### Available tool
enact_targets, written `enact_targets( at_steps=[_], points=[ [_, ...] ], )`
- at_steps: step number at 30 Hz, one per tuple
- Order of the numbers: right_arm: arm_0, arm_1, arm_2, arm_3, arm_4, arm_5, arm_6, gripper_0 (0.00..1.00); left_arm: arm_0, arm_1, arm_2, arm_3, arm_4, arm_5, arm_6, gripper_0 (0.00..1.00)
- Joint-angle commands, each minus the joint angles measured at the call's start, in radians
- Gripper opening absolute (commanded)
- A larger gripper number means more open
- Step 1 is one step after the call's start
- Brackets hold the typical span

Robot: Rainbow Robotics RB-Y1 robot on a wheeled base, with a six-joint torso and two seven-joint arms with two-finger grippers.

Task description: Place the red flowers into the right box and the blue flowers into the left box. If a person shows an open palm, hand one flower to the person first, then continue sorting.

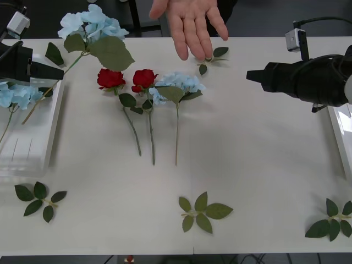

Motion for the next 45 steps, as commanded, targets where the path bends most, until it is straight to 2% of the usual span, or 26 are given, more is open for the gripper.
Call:
enact_targets(
  at_steps=[1,21,29,35,45],
  points=[
    [-0.018,-0.002,-0.013,-0.034,-0.002,0.001,-0.021,0.72,0.0,0.017,0.016,0.001,0.003,0.008,-0.061,0.0],
    [-0.017,-0.003,-0.013,-0.036,0.008,-0.002,-0.005,0.72,-0.002,0.004,0.016,-0.001,0.028,0.011,-0.07,0.0],
    [-0.017,-0.003,-0.013,-0.036,0.013,-0.004,-0.002,0.72,0.0,-0.113,0.017,0.042,0.29,0.03,-0.185,0.0],
    [-0.018,-0.003,-0.014,-0.036,0.013,-0.004,0.002,0.72,0.018,-0.202,0.089,0.082,0.293,0.054,-0.265,0.0],
    [-0.018,-0.003,-0.014,-0.036,0.016,-0.005,0.005,0.72,0.087,-0.372,0.303,0.065,0.293,0.077,-0.366,0.0]
  ],
)
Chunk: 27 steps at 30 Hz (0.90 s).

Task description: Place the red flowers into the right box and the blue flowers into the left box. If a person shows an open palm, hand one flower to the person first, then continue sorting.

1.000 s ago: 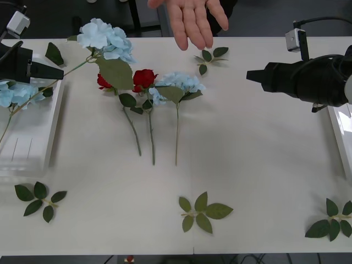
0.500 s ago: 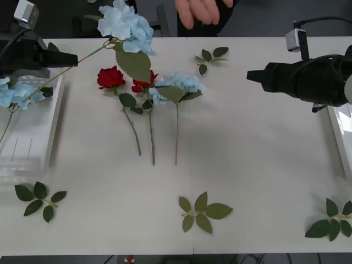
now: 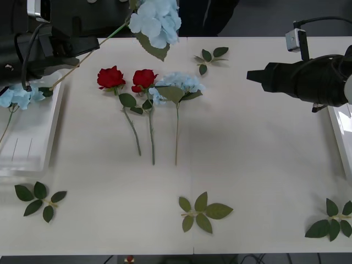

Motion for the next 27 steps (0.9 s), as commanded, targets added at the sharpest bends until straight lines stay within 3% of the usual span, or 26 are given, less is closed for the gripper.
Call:
enact_targets(
  at_steps=[1,10,19,27],
  points=[
    [-0.018,-0.003,-0.014,-0.035,0.006,-0.005,0.007,0.72,0.004,-0.06,0.065,-0.02,0.008,0.019,-0.108,0.0],
    [-0.018,-0.003,-0.016,-0.037,0.006,-0.005,0.007,0.72,0.008,-0.233,0.168,-0.02,0.001,-0.006,-0.198,0.0],
    [-0.018,-0.003,-0.016,-0.038,0.006,-0.005,0.007,0.72,0.001,-0.309,0.274,-0.04,-0.295,-0.181,-0.198,0.0],
    [-0.017,-0.002,-0.016,-0.038,0.007,-0.005,0.007,0.72,0.003,-0.324,0.283,-0.08,-0.44,-0.326,-0.198,0.0]
  ],
)
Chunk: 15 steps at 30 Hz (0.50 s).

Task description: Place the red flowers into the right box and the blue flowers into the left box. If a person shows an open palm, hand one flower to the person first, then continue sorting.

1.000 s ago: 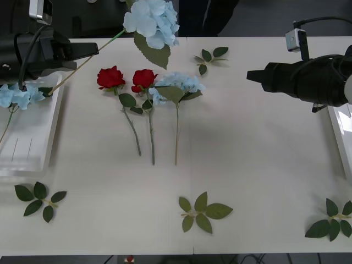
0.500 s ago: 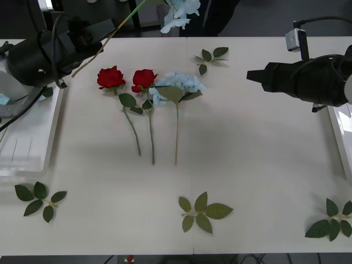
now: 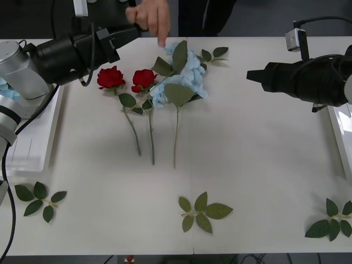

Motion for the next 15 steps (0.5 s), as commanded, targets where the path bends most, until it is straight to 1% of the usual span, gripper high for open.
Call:
enact_targets(
  at_steps=[1,4,15],
  points=[
    [-0.018,-0.002,-0.016,-0.036,0.007,-0.006,0.007,0.72,-0.014,0.004,-0.002,-0.043,-0.031,-0.057,0.03,0.0],
    [-0.018,-0.003,-0.016,-0.038,0.005,-0.005,0.007,0.72,-0.014,0.004,-0.01,-0.043,-0.031,-0.071,0.03,0.0],
    [-0.017,-0.002,-0.016,-0.04,0.005,-0.005,0.007,0.72,-0.011,0.004,-0.01,-0.043,-0.029,-0.056,0.03,0.0]
  ],
)
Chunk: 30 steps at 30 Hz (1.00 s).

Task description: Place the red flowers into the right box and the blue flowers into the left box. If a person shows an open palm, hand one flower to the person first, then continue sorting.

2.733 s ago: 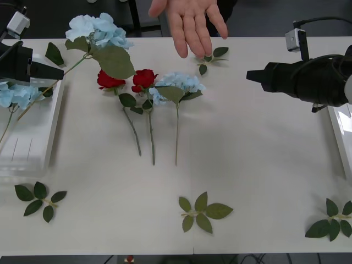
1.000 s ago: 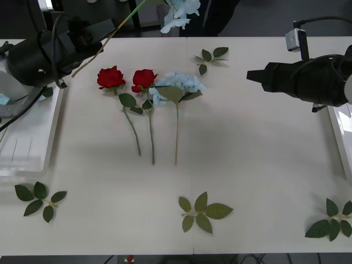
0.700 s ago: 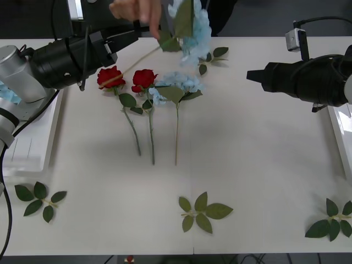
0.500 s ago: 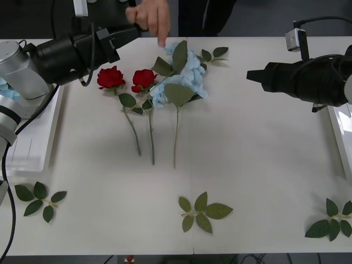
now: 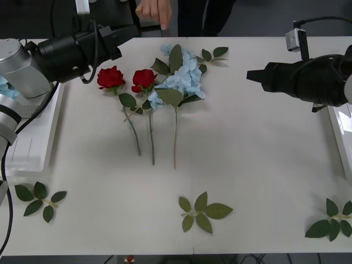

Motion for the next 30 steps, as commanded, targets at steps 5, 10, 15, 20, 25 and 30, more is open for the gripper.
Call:
enact_targets(
  at_steps=[5,10,15,20,25,30],
  points=[
    [-0.017,-0.003,-0.016,-0.038,0.004,-0.005,0.007,0.72,-0.008,0.036,-0.053,-0.029,0.009,0.011,0.03,0.0],
    [-0.017,-0.003,-0.017,-0.038,0.002,-0.005,0.007,0.72,-0.008,0.153,-0.185,-0.029,0.032,0.002,0.091,0.0],
    [-0.017,-0.003,-0.017,-0.038,0.002,-0.005,0.007,0.72,-0.04,0.334,-0.377,-0.032,0.032,-0.02,0.283,0.0],
    [-0.017,-0.003,-0.016,-0.038,0.002,-0.005,0.007,0.72,-0.129,0.512,-0.595,-0.075,0.032,-0.021,0.468,0.26],
    [-0.017,-0.003,-0.017,-0.038,0.002,-0.005,0.007,0.72,-0.257,0.634,-0.823,-0.12,0.032,-0.024,0.634,0.5],
    [-0.018,-0.003,-0.016,-0.038,0.002,-0.005,0.007,0.72,-0.384,0.67,-1.031,-0.126,-0.016,-0.023,0.826,0.54]
  ],
)
